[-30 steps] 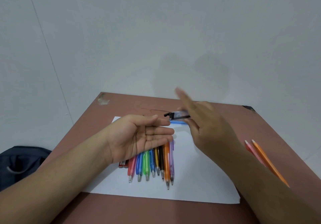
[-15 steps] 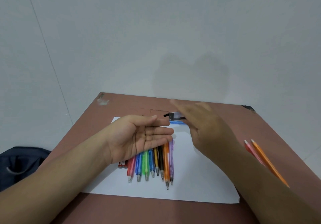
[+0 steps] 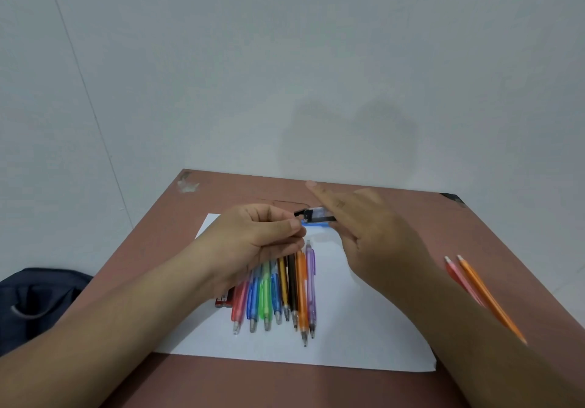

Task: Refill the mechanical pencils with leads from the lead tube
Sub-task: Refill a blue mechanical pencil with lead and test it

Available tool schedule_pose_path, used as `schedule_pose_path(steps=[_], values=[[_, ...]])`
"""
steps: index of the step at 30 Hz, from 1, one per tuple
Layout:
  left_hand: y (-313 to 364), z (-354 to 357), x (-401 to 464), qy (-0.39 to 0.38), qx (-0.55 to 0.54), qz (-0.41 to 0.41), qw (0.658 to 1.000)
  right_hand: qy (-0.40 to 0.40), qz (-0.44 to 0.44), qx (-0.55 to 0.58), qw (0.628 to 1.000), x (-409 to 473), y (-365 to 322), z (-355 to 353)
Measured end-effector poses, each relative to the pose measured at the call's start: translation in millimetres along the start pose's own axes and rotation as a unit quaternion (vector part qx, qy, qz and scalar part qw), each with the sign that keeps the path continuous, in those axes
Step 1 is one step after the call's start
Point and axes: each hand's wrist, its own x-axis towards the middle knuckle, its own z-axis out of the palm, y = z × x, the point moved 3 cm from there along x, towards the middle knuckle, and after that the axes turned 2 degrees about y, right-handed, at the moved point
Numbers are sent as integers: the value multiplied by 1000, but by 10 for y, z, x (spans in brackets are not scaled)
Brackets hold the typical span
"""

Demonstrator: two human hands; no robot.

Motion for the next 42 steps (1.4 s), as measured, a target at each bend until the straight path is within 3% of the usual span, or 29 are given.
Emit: schedule_pose_path(steps=[14,23,38,42], values=[[-10,-30,37,21,77,43,996,-1,-7,-9,1000,22,-67,-52],[140,-130,6,53,251,127,958,-29,44,-4,999,14,1,-124],[290,-325,25,96,236,166,953,-51,157,41,986,41,14,-255],[306,-381,31,119,208,174,955,-49,265,135,953,14,42,-295]])
